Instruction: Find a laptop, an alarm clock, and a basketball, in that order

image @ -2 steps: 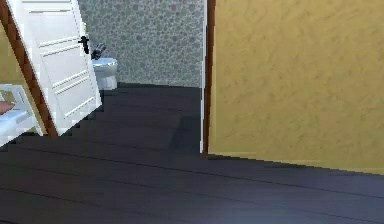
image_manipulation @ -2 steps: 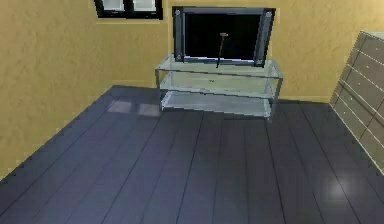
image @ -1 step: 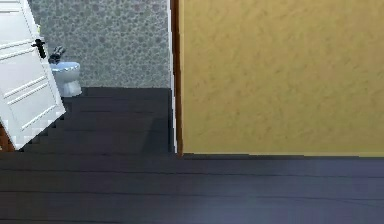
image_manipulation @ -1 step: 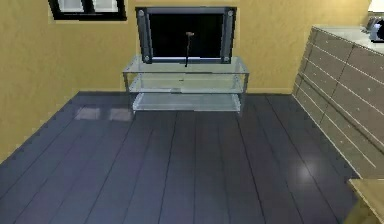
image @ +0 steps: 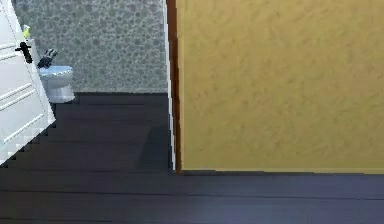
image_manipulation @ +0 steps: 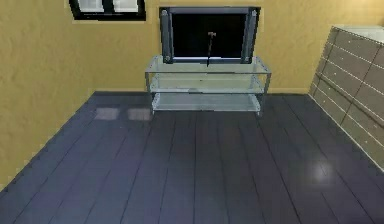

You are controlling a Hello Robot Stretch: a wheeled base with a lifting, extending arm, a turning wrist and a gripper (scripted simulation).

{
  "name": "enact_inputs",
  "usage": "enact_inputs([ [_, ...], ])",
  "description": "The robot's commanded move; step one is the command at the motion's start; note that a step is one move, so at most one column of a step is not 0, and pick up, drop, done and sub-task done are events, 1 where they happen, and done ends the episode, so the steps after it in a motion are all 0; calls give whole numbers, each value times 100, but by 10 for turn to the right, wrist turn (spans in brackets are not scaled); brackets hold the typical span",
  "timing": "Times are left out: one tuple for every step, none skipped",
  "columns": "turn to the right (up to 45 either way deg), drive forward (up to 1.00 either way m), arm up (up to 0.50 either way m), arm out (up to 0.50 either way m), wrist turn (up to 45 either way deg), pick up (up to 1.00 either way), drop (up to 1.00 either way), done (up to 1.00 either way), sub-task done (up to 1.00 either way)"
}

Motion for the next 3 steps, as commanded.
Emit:
enact_inputs([
  [-450, 0, 0, 0, 0, 0, 0, 0, 0],
  [-360, 0, 0, 0, 0, 0, 0, 0, 0],
  [0, 50, 0, 0, 0, 0, 0, 0, 0],
])
